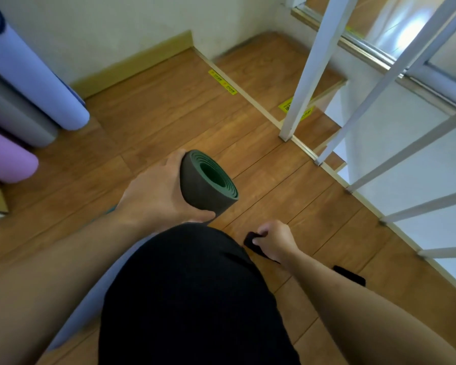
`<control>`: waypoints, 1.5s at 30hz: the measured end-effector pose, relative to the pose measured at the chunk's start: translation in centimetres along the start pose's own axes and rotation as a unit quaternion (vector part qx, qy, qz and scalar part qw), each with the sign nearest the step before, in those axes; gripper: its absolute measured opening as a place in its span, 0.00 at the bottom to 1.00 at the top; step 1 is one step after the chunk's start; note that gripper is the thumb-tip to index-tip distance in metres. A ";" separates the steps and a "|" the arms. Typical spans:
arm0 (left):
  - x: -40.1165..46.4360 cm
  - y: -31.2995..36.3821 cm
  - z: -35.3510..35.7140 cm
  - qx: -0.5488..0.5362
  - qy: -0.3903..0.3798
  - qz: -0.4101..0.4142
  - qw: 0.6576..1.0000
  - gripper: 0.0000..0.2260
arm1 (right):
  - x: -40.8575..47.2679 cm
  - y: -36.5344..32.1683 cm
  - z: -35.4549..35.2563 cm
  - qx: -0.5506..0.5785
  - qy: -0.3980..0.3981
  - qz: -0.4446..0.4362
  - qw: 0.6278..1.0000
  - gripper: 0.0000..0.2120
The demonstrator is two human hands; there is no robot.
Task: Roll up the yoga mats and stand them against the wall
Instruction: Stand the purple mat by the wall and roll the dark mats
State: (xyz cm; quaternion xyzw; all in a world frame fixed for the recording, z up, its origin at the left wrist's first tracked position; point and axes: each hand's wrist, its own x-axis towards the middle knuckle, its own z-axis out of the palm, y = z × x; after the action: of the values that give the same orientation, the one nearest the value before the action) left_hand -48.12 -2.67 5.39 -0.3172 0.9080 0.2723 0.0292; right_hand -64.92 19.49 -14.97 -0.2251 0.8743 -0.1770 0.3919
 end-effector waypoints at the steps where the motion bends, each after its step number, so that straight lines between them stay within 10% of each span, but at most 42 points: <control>1: -0.4 0.0 -0.5 -0.005 0.004 -0.006 1.000 0.53 | 0.2 -1.6 -1.6 0.026 0.010 -0.022 0.999 0.06; 14: -12.2 -4.1 -13.7 -0.101 0.252 -0.105 0.957 0.41 | -14.7 -27.8 -14.3 0.077 -0.016 -0.387 0.919 0.07; 25: -26.9 -10.7 -21.8 -0.319 0.487 -0.178 0.793 0.43 | -30.3 -44.8 -7.4 -0.002 -0.161 -0.608 0.778 0.08; 34: -33.7 -16.5 -19.6 -0.492 0.509 -0.231 0.668 0.20 | -35.7 -46.5 4.9 -0.256 -0.178 -0.654 0.689 0.07; 39: -34.1 -17.9 -19.8 -0.515 0.523 -0.256 0.629 0.32 | -35.6 -45.4 7.5 -0.107 -0.166 -0.633 0.748 0.02; 45: -33.8 -17.7 -20.3 -0.524 0.538 -0.247 0.612 0.38 | -32.3 -45.8 7.6 0.065 -0.091 -0.466 0.877 0.22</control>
State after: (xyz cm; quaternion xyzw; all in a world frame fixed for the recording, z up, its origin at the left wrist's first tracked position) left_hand -8.30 -5.69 21.80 -0.5807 0.3502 0.4642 -0.5698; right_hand -28.29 -2.56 22.05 -0.5960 0.6147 -0.3744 0.3559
